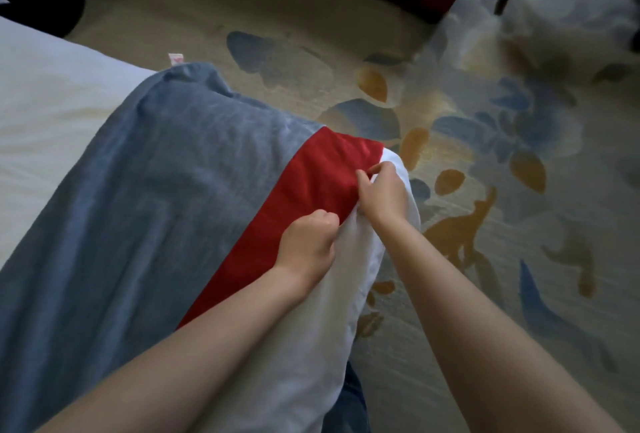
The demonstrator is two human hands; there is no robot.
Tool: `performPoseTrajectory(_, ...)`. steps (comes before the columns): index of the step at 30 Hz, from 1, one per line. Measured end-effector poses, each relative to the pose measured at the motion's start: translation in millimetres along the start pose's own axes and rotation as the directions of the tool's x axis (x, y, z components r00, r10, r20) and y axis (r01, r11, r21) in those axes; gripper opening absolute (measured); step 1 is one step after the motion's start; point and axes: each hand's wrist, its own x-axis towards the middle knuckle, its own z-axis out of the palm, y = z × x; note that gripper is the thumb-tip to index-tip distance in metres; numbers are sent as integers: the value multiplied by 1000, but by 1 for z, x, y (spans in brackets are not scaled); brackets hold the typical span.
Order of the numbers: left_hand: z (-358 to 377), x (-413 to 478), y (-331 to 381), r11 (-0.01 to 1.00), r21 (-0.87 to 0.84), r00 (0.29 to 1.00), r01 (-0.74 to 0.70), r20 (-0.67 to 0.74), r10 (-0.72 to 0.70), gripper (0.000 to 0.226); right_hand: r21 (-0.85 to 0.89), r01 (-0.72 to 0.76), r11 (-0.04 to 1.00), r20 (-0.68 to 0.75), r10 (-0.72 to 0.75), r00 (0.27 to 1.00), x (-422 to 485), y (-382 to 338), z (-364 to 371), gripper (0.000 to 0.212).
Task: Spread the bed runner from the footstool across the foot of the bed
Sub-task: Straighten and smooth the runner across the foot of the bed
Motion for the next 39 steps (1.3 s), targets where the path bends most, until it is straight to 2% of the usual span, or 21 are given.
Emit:
performPoseTrajectory(2,3,6,6,1000,-3,1000,0,-15,0,11,63,45,997,31,-47,998,7,2,0,18)
performPoseTrajectory(5,3,26,21,997,-78,999,-14,-54,10,13,95,131,987,-70,-124,990,26,2,-8,22)
performPoseTrajectory(9,4,55,41,988,-156,996,-13,-92,-1,20,206,7,979,-184,32,982,54,2,-14,17)
performPoseTrajectory(10,6,56,43,988,-156,996,7,-85,-21,22,215,-38,976,-151,72,986,55,5,-12,14)
performPoseTrajectory(12,10,50,43,988,-154,997,31,-66,-41,22,192,-84,978,-33,93,995,55,10,-8,22)
performPoseTrajectory(14,8,48,40,986,-162,997,22,-73,-35,21,178,-10,984,-26,15,1000,59,8,-11,25)
performPoseTrajectory(17,-3,63,37,983,-184,990,2,-141,-29,20,210,71,975,-178,-33,983,69,-3,-16,25)
performPoseTrajectory(19,-7,68,35,981,-193,989,1,-144,-30,19,254,24,967,-224,35,974,70,-3,-9,22)
performPoseTrajectory(21,-3,65,39,990,-143,998,-1,-57,-7,19,257,-155,954,-184,206,961,69,6,-3,20)
performPoseTrajectory(23,4,57,39,995,-97,999,-12,48,17,17,206,-306,930,-147,338,930,69,9,0,24)
performPoseTrajectory(24,6,53,38,996,-91,997,-18,71,25,15,184,-317,930,-151,345,926,70,8,0,25)
performPoseTrajectory(28,3,36,30,990,-138,994,-36,94,49,12,17,-282,959,-176,280,944,69,-1,-4,23)
performPoseTrajectory(31,-6,22,16,965,-242,970,-97,193,146,17,-248,-325,913,-229,271,935,60,-12,-3,27)
performPoseTrajectory(33,-15,11,2,953,-274,959,-131,209,192,22,-357,-241,903,-260,152,954,53,-26,5,31)
performPoseTrajectory(35,-28,5,-22,955,-275,981,-112,124,151,21,-409,-51,911,-211,-41,977,45,-44,19,33)
performPoseTrajectory(37,-45,4,-60,962,-273,1000,3,24,4,22,-399,154,904,-86,-205,975,38,-67,39,32)
performPoseTrajectory(39,-65,4,-109,955,-245,981,169,-48,-186,22,-350,334,875,73,-330,941,31,-94,65,27)
